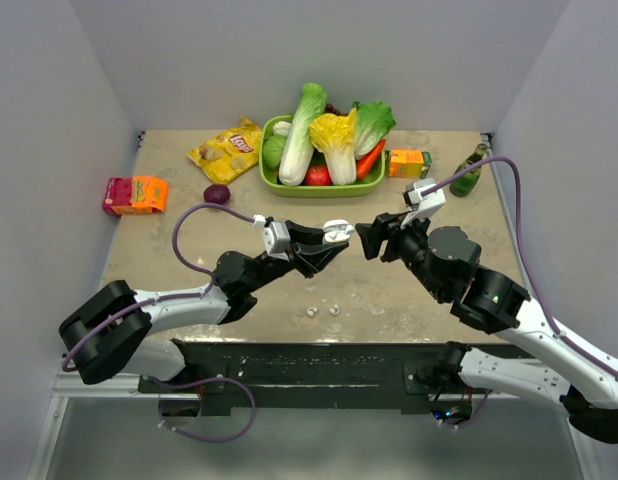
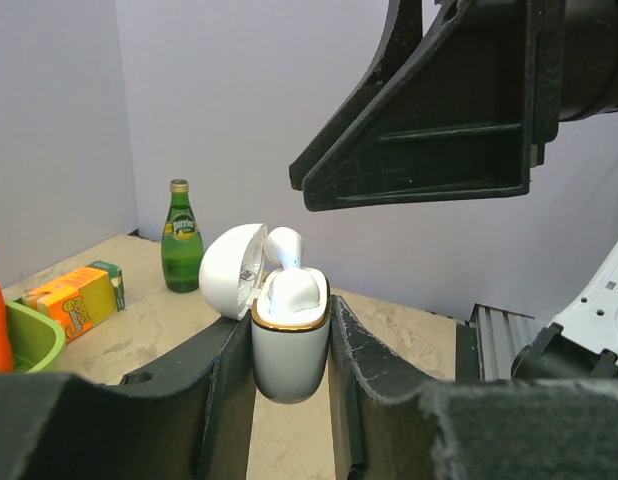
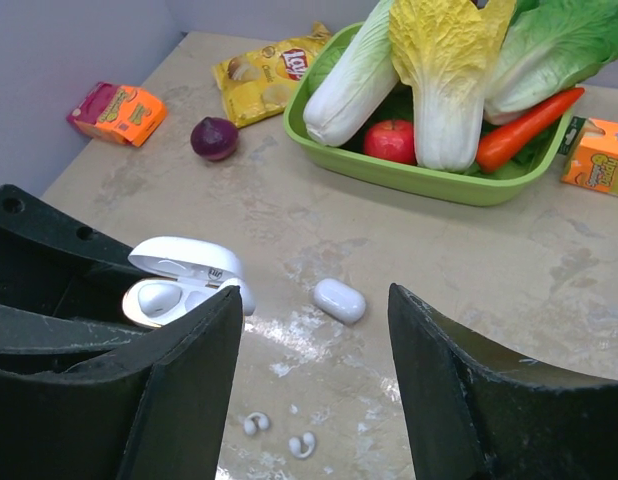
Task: Insert the wireless bluetooth earbuds into the charging case
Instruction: Place the earbud in the charging case.
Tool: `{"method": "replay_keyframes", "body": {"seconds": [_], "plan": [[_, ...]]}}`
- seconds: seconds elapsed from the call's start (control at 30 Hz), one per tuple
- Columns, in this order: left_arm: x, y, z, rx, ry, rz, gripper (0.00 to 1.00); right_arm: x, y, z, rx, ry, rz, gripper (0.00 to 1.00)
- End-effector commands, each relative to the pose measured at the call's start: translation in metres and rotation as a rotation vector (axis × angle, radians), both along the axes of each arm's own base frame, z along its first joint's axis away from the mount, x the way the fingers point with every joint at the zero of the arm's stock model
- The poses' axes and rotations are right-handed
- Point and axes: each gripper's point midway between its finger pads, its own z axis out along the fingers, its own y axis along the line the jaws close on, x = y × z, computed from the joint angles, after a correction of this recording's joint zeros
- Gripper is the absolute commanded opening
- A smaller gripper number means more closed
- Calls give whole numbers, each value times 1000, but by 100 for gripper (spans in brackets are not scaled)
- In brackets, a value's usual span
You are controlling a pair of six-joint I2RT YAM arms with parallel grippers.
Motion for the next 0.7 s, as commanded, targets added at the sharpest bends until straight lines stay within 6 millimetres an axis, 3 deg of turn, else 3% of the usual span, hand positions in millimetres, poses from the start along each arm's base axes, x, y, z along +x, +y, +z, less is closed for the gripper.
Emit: {"method": "replay_keyframes", "body": {"seconds": [0.0,0.37,0.67], "plan": [[-62,71,135,-493,-435,-15,0,2,-9,18,7,-36,-36,63],[-65,70,135,-491,-441,-27,0,2,5,10,-7,-18,11,62],[-60,67,136,-493,-435,-19,0,-1,14,16,18,-22,60,61]]}}
